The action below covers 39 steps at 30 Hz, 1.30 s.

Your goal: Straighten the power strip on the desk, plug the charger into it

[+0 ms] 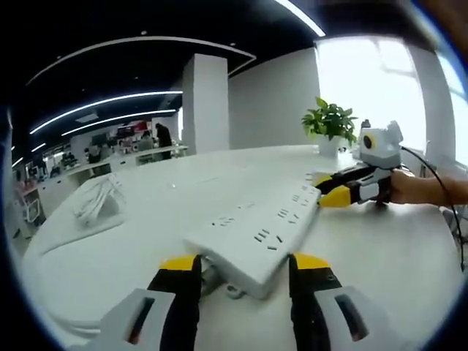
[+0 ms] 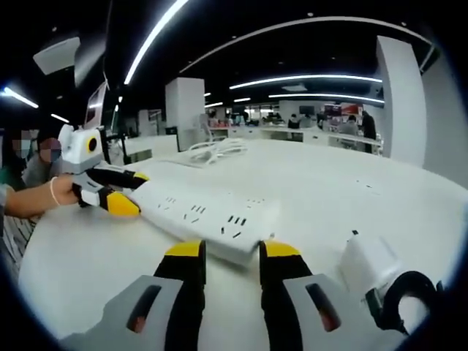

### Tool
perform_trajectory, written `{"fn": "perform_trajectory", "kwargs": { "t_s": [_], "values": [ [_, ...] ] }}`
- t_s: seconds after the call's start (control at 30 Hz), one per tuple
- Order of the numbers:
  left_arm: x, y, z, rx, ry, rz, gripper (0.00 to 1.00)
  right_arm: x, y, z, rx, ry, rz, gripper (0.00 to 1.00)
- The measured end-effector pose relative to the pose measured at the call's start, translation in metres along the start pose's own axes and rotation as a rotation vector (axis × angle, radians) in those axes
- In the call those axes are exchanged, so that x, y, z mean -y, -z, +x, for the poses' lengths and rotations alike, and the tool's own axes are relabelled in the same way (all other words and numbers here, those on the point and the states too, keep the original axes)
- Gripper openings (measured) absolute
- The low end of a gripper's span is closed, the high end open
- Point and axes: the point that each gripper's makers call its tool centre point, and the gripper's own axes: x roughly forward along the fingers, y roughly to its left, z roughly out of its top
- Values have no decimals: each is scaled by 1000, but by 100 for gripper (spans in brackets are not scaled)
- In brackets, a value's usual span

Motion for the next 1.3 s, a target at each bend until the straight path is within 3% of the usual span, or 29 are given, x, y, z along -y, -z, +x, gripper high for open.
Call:
{"fn": "perform_trajectory", "kwargs": {
  "t_s": [1.3],
  "values": [
    [-6,-5,8,-7,37,37,43,3,2,-4,-14,73,38,23]
  ]
}}
